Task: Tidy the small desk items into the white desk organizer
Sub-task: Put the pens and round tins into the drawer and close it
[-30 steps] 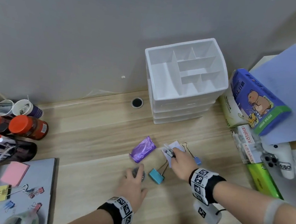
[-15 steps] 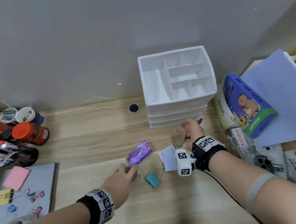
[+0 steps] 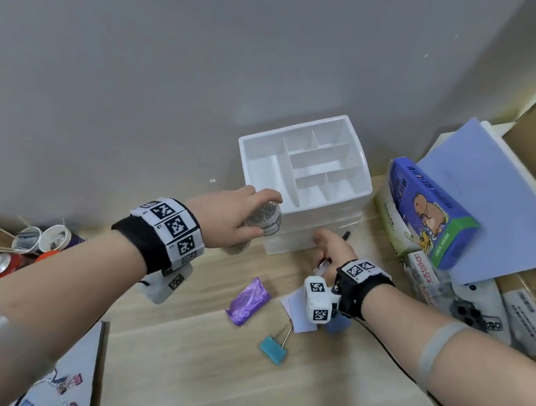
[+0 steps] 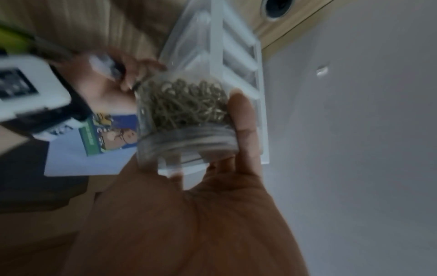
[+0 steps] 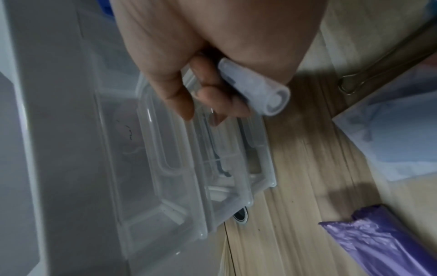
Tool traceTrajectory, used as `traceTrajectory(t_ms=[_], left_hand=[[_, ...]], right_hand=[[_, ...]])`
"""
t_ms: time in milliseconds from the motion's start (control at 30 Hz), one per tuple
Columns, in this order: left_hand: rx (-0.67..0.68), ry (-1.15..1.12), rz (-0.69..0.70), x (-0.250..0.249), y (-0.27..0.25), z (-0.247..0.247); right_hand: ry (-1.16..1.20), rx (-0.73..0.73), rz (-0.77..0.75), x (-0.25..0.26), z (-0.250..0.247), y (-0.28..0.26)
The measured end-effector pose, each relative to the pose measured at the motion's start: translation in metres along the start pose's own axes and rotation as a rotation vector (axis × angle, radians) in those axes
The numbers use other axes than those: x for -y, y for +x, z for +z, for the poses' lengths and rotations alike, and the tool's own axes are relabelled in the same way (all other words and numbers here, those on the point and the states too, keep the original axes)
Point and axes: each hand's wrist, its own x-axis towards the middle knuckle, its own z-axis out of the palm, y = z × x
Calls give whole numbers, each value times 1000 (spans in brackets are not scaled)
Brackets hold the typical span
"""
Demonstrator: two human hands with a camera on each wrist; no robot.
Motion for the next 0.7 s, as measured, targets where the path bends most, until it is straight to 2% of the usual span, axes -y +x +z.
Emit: traceTrajectory(t_ms=[100,267,333,367,433,467,533,600,700], left_hand=[[-2,-21,-13,-4,7,0],[-5,-63,6,-6,9,0],[-1,-62,9,-7,9,-1],[-4,-65,9,-6,9,-1],[-12,-71,7,-7,9,-1],[-16,-71,6,-7,9,-1],[-28,-71,6,-8,9,-1],[-42,-85,7,-8,9,0],[-45,-93,5,-8,8,1]], right_hand=[[-92,-72,-49,-11,-10,-9],[-114,-144,-69,-37,-36,-25],[-178,-246,-155,-37,-46,-43],[-233,-318,-245,-32,-51,-54],[-466,-392,-539,-16,-60,-75],[-650,-354,-707,-7,-62,-84],[-1096,-166,-965,12,-59,-92],[-1582,29,-1069,27,-48,-81],[-1956,143,-1063,37,-19,-60]])
